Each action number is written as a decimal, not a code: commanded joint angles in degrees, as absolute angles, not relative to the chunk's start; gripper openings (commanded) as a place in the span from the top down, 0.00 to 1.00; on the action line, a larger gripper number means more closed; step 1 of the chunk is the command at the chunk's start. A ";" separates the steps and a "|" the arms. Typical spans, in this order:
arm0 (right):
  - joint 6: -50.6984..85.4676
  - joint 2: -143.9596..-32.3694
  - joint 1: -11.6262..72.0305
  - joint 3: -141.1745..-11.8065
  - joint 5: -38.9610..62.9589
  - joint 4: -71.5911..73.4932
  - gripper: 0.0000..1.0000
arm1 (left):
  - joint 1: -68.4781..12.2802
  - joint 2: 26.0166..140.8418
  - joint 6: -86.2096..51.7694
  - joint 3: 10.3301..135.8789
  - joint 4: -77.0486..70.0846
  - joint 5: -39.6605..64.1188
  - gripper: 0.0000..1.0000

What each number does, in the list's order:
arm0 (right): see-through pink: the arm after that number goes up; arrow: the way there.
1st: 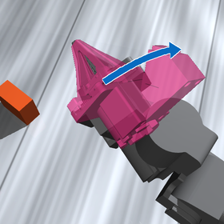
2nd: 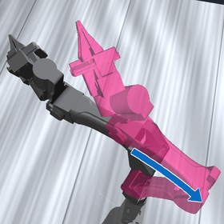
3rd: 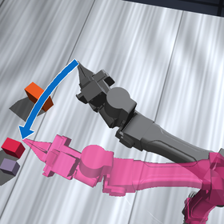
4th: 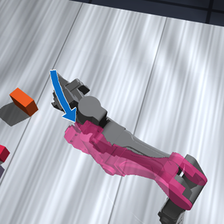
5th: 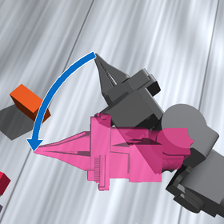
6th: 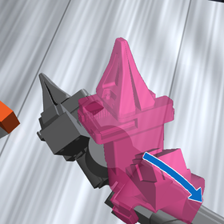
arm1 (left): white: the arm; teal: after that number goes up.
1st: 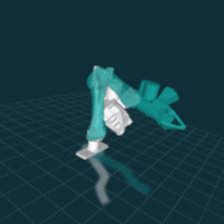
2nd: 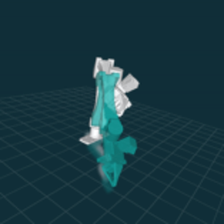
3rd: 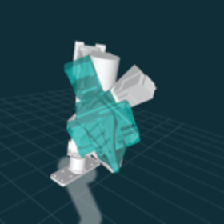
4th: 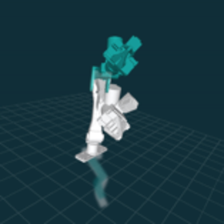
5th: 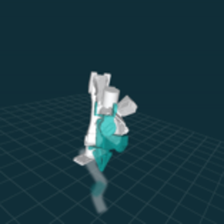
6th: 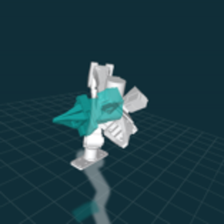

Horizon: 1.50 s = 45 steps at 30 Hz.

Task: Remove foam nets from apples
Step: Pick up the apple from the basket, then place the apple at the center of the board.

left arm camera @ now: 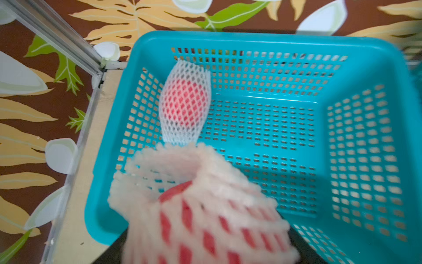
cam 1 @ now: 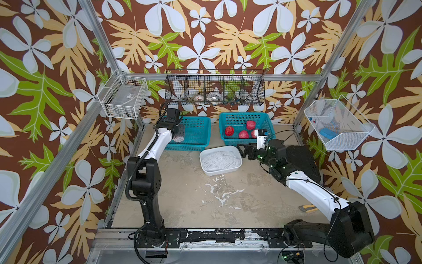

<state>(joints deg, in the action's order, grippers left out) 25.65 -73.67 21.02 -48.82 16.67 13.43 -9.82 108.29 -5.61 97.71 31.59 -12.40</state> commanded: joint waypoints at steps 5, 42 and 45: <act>26.02 -72.08 21.09 -48.54 14.54 12.97 0.09 | -23.85 93.20 -8.69 82.05 24.52 -10.02 0.26; 24.96 -68.71 21.42 -34.08 11.93 11.35 0.10 | -46.21 94.61 -8.08 48.12 3.26 12.61 0.22; 25.05 -69.15 21.42 -34.28 12.10 11.43 0.10 | -46.21 94.17 -8.60 48.15 3.21 12.04 0.16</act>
